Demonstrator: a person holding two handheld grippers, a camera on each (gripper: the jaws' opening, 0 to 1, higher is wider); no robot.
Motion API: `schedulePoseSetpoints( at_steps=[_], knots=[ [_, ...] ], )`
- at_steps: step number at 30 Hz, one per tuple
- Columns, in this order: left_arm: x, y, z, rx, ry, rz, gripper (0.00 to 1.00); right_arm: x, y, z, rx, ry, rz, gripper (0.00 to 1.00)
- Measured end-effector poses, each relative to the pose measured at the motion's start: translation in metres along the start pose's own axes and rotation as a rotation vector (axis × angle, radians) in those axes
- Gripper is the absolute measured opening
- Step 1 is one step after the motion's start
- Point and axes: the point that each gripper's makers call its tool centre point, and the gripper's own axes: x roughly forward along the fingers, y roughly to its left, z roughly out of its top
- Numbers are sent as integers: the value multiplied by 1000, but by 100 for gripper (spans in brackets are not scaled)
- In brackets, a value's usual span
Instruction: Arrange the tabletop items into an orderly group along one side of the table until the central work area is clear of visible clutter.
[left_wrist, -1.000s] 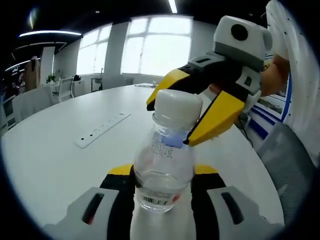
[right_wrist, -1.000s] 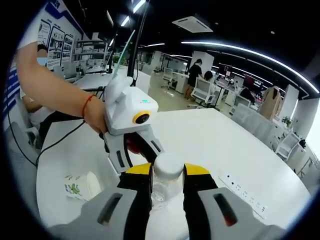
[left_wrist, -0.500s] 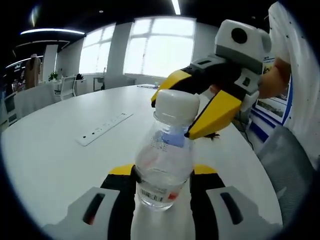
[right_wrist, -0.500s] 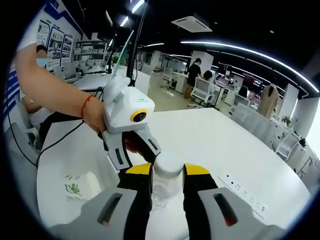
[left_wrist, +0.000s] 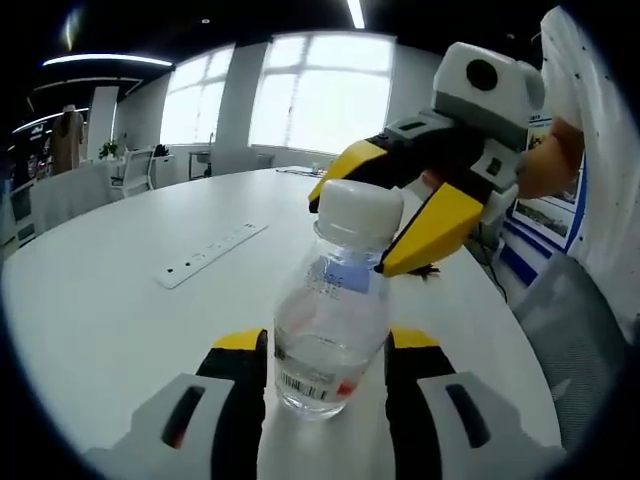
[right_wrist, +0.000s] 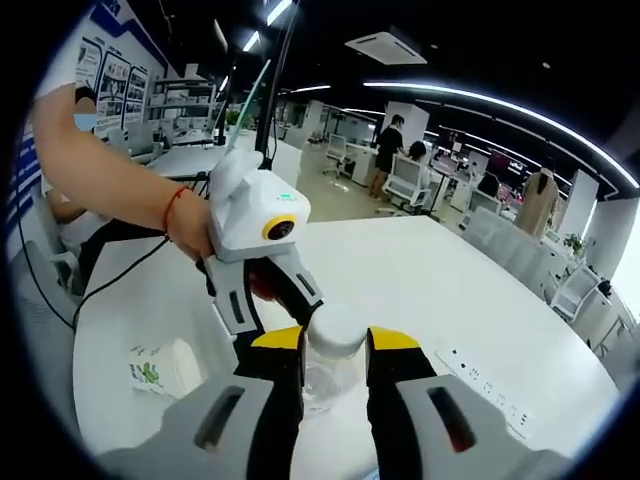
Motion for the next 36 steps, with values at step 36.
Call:
schedulePoseSetpoints(
  at_steps=[36],
  knots=[
    [-45,-19,11,-97,-36,108,74,-34,-12,-7,92,11,-13,57]
  ],
)
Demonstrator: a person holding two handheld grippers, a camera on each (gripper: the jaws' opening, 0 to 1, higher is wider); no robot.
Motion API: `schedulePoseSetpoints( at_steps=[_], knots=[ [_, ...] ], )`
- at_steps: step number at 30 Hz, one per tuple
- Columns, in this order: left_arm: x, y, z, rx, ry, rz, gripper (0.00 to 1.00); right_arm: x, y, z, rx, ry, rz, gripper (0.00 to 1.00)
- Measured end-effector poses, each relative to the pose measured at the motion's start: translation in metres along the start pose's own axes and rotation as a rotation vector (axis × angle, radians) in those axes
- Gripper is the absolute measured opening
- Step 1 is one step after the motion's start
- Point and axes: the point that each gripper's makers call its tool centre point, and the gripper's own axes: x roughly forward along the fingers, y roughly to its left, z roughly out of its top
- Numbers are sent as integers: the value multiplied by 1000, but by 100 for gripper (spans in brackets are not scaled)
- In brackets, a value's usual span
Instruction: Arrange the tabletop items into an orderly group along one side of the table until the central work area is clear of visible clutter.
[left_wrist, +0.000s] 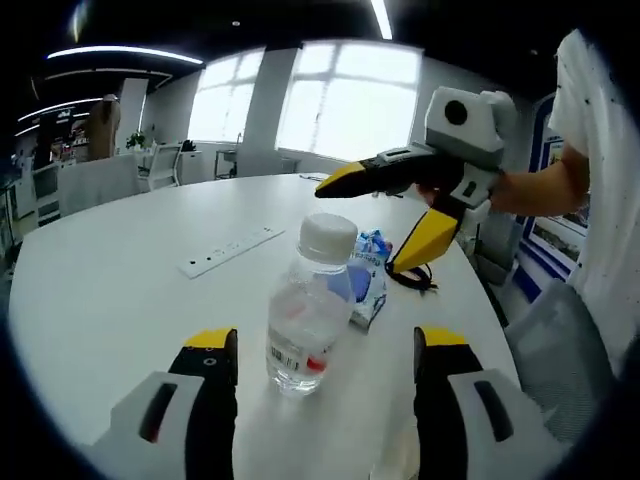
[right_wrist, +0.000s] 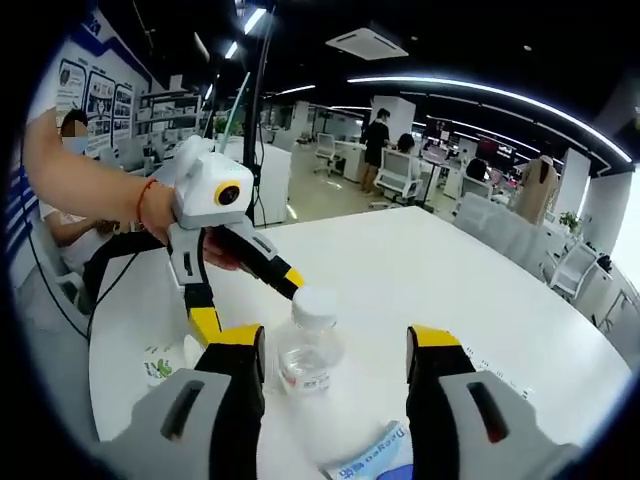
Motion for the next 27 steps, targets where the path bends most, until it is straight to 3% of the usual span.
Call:
schedulePoseSetpoints(
  at_steps=[18,27],
  knots=[
    [-38,-34,8,-60,-41,71,80,-28,7,-3,36,-1,26,61],
    [-65,-53,3,-105,-61,125,81,-42,17,-11,42,15,65,61]
  ],
)
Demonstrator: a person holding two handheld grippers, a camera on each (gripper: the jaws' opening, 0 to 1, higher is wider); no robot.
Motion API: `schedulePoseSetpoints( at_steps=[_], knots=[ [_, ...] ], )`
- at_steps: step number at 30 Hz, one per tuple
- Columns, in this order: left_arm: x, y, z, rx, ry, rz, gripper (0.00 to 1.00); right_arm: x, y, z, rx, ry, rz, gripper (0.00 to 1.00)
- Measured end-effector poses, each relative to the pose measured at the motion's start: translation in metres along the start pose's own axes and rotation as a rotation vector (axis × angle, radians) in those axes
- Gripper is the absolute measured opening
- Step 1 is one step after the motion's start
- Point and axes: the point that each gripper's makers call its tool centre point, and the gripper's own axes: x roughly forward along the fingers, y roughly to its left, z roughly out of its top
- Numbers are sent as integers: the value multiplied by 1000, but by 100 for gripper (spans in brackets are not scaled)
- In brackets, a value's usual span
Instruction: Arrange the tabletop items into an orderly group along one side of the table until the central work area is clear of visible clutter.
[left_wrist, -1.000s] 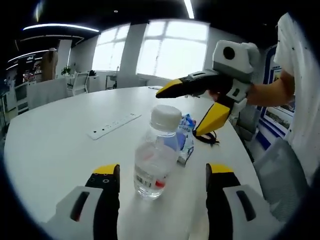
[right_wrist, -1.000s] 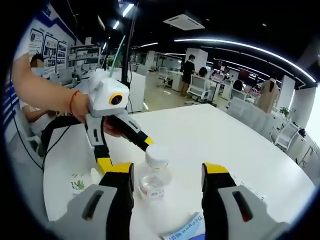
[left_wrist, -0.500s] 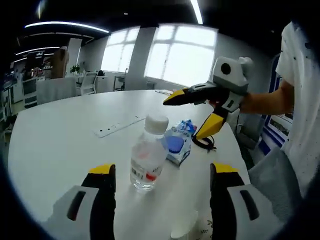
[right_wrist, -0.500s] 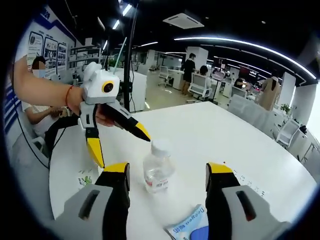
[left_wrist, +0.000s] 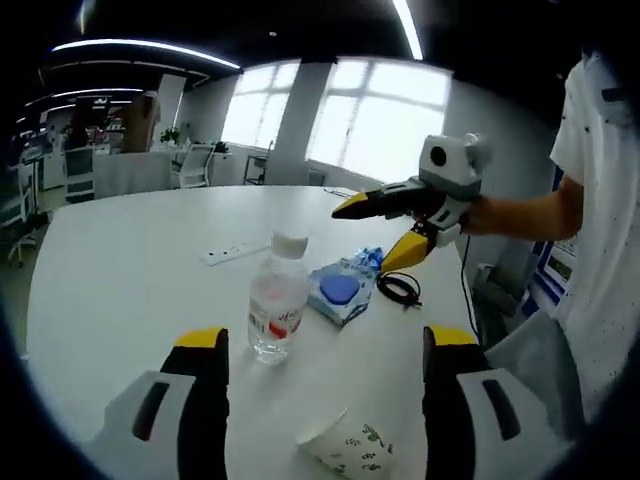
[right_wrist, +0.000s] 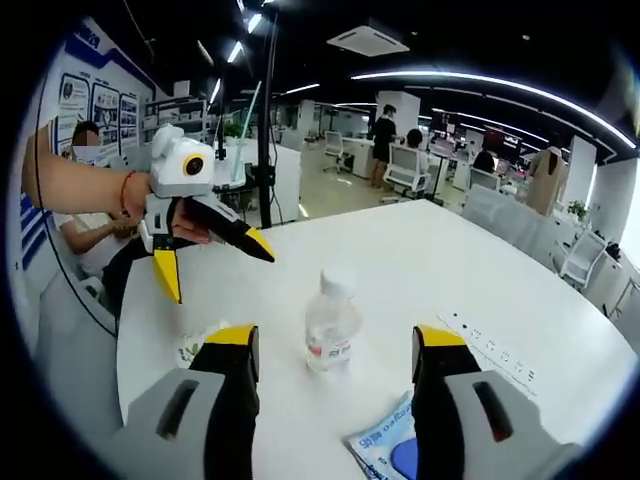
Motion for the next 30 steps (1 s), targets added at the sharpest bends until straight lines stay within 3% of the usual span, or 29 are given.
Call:
schedulePoseSetpoints(
  at_steps=[11,16,22,30],
  knots=[
    [-31,-13,-14,-32,15,45,83,-14,18,-13,47,14,54,62],
    [-42,-19,-15,-41,4,64,83,-17,35,-27,46,52,105,62],
    [-53,-27,-29,-47,33,83,84,-15,57,-42,95,64,199,61],
    [-68,-36,-39,-93,27,102,84,-6,72,-58,133,88,277,58]
  ],
)
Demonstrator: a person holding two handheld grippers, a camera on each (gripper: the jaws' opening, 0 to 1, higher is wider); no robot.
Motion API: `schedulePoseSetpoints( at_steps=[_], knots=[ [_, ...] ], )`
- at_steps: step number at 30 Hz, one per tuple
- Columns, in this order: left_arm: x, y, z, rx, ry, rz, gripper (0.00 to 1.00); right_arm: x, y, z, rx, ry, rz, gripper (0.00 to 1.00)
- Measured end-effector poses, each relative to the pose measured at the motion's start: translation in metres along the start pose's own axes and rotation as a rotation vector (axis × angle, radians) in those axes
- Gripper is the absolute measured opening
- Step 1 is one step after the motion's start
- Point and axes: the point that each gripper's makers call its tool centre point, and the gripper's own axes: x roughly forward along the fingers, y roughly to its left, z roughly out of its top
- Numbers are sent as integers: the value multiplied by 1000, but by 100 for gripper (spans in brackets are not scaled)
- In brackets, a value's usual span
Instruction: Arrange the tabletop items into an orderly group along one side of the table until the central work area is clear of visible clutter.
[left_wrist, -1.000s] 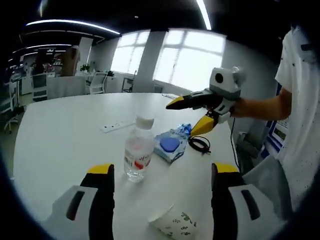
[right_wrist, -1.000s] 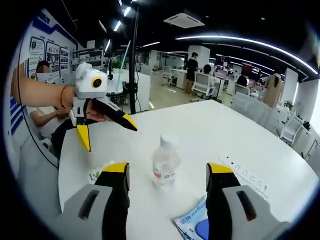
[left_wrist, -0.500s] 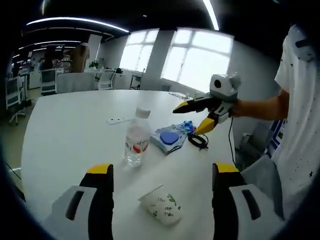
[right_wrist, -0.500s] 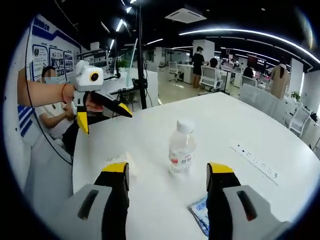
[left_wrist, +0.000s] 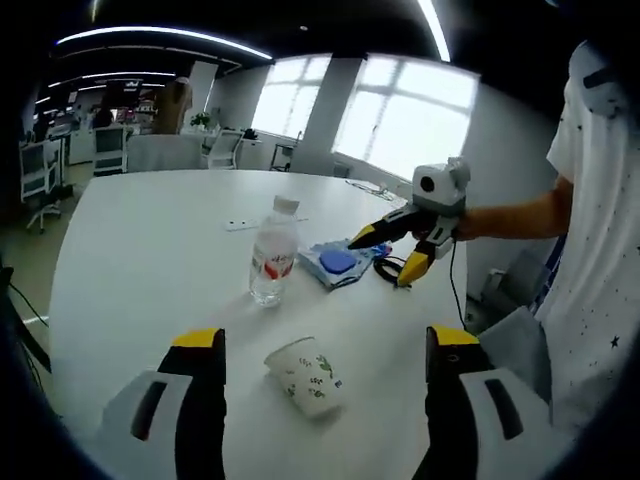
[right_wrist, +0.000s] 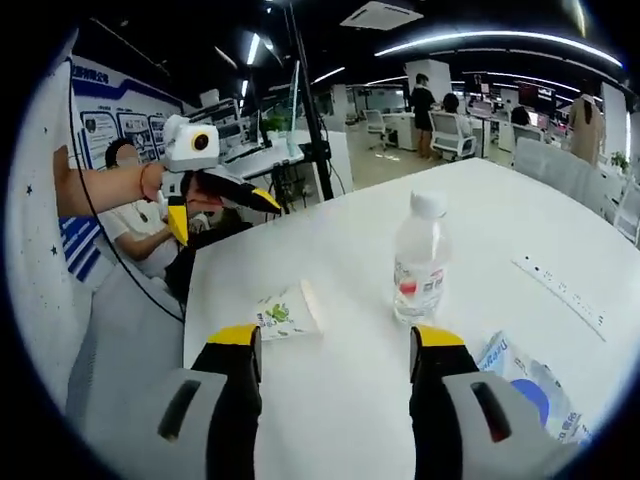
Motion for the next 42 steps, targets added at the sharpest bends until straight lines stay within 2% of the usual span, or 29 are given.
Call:
schedulePoseSetpoints(
  at_steps=[15,22,24,27,29,33,42],
  knots=[
    [-10,6,-20,-66,7,43,83,63,13,-12,-31,69,189,49],
    [-12,9,-25,-84,9,55,82,80,20,-17,-50,94,274,38],
    [-11,9,-26,-86,11,56,82,82,21,-20,-68,112,289,36],
    [-9,9,-29,-97,11,54,82,86,19,-23,-166,143,311,30],
    [-7,9,-31,-100,15,53,82,89,19,-25,-195,156,318,27],
    [-4,8,-33,-108,17,49,81,96,22,-35,-265,199,359,25],
    [-3,8,-37,-127,23,50,81,107,27,-39,-315,206,416,18]
  ],
)
